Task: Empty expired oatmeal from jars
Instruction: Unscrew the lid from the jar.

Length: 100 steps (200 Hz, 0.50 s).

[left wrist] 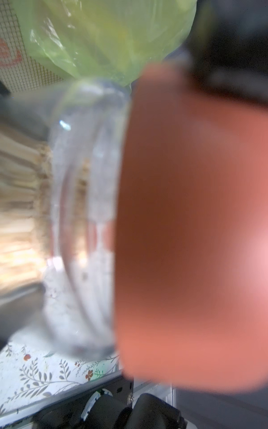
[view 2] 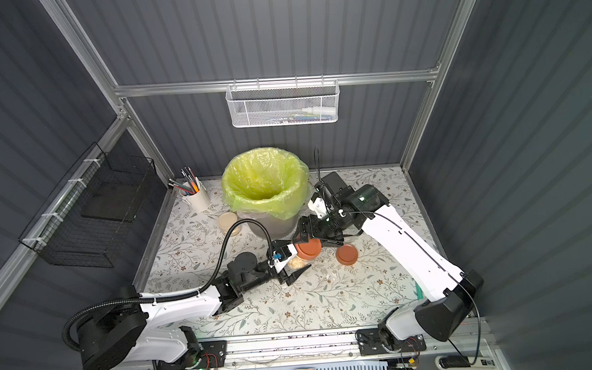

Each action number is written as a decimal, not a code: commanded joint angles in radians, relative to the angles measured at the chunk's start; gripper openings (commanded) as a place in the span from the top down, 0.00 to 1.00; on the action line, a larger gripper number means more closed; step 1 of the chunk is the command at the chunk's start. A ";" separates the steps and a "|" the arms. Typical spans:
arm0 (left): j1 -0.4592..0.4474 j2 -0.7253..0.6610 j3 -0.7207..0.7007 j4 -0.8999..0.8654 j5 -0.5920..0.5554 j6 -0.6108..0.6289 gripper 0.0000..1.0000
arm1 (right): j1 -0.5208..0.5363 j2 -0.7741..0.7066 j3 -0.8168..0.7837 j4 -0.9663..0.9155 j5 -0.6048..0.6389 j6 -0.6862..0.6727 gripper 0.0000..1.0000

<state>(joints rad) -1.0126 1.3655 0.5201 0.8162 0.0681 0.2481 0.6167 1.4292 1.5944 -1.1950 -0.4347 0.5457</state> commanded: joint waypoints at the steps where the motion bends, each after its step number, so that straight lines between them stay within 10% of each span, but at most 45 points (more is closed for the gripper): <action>1: -0.001 -0.049 0.011 0.162 0.040 -0.039 0.89 | 0.010 -0.007 -0.008 0.046 -0.015 -0.161 0.34; 100: -0.002 -0.057 0.010 0.159 0.058 -0.049 0.89 | 0.010 0.012 0.072 -0.053 -0.153 -0.474 0.35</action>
<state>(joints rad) -1.0115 1.3495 0.5110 0.8597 0.0906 0.2115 0.6151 1.4151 1.6348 -1.2003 -0.4904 0.1825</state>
